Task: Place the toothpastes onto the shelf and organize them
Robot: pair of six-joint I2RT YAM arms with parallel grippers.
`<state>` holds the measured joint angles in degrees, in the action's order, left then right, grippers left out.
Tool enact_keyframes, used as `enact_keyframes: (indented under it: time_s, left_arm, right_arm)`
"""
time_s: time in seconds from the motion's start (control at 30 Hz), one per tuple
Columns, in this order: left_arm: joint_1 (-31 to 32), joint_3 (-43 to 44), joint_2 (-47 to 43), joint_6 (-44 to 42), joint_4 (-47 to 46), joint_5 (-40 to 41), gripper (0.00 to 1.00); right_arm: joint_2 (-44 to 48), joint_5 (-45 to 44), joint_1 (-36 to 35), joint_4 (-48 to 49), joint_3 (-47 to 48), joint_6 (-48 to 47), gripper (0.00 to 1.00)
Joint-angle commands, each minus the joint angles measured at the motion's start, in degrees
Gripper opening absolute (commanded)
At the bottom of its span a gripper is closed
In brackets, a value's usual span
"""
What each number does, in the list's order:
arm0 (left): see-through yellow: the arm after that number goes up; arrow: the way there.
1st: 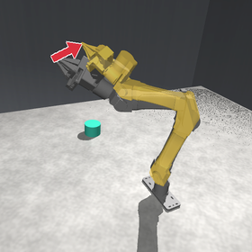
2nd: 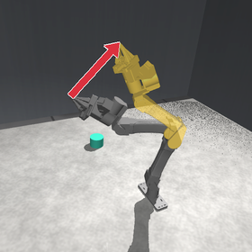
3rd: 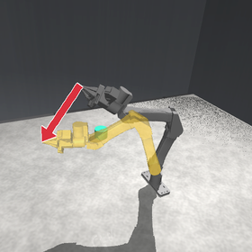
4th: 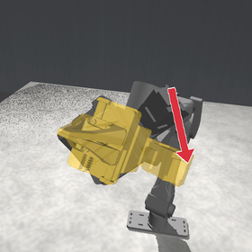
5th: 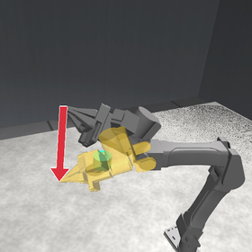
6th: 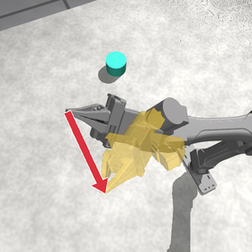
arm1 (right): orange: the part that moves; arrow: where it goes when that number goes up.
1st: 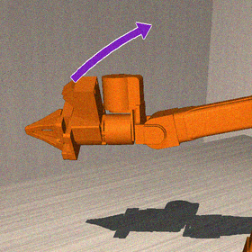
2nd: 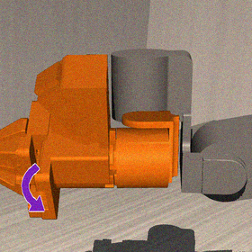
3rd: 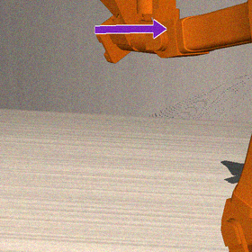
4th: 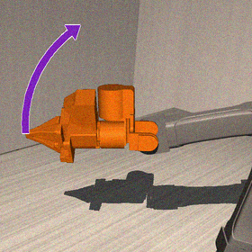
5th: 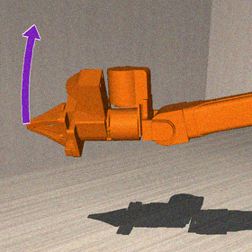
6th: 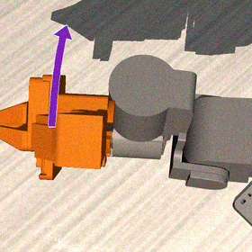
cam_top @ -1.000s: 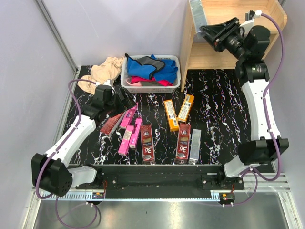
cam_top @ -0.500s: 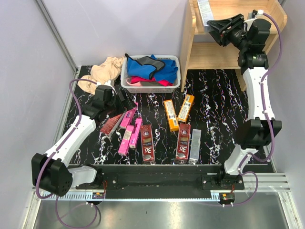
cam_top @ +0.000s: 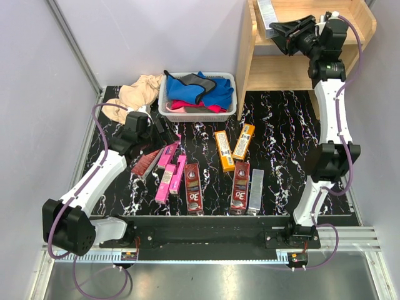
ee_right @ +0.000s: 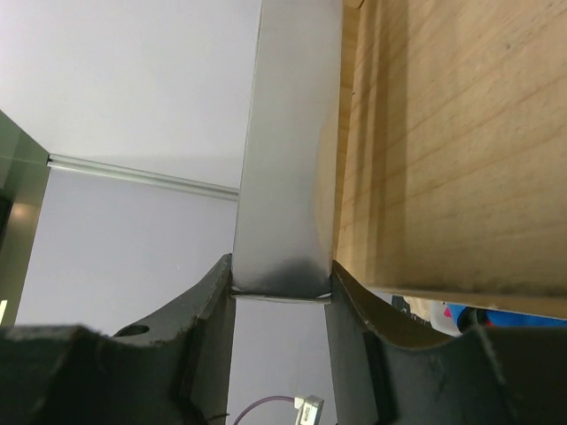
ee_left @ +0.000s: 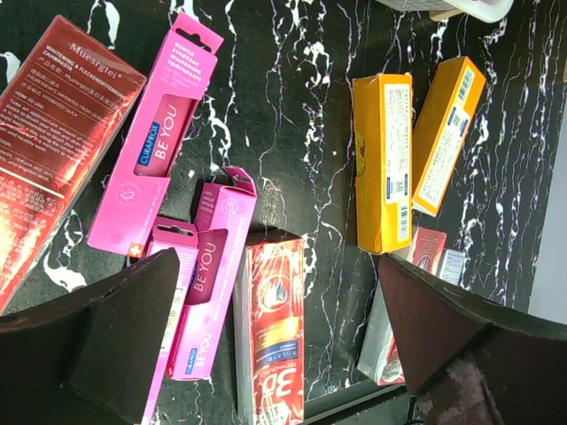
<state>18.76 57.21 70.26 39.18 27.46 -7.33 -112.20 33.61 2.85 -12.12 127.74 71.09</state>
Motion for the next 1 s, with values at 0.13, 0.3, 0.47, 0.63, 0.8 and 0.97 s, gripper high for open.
enact_keyframes:
  time_s: [0.13, 0.3, 0.47, 0.63, 0.8, 0.97]
  left_arm:
    - [0.22, 1.5, -0.03, -0.77, -1.27, -0.93, 0.99]
    - [0.22, 0.97, -0.12, -0.77, -1.27, -0.93, 0.99]
    - [0.31, 0.71, -0.03, -0.77, -1.27, -1.02, 0.99]
    - [0.22, 0.36, 0.23, -0.68, -1.27, -1.11, 0.99]
    - [0.22, 0.01, 0.23, -0.68, -1.36, -1.1, 0.99]
    - [0.22, -0.61, 0.14, -0.68, -1.53, -1.28, 0.99]
  right_arm:
    - [-6.27, -0.47, -2.41, -5.1, 14.72, -0.68, 0.17]
    - [-5.84, -2.31, -2.5, -8.09, 13.59, -3.32, 0.21]
    - [-3.9, -4.6, -2.59, -12.22, 12.53, -8.06, 0.36]
    - [-2.85, -5.65, -2.59, -16.61, 13.49, -12.2, 0.56]
    - [-3.81, -7.15, -2.5, -22.85, 18.5, -16.32, 0.66]
    - [-4.52, -8.9, -2.59, -28.39, 22.11, -19.14, 0.76]
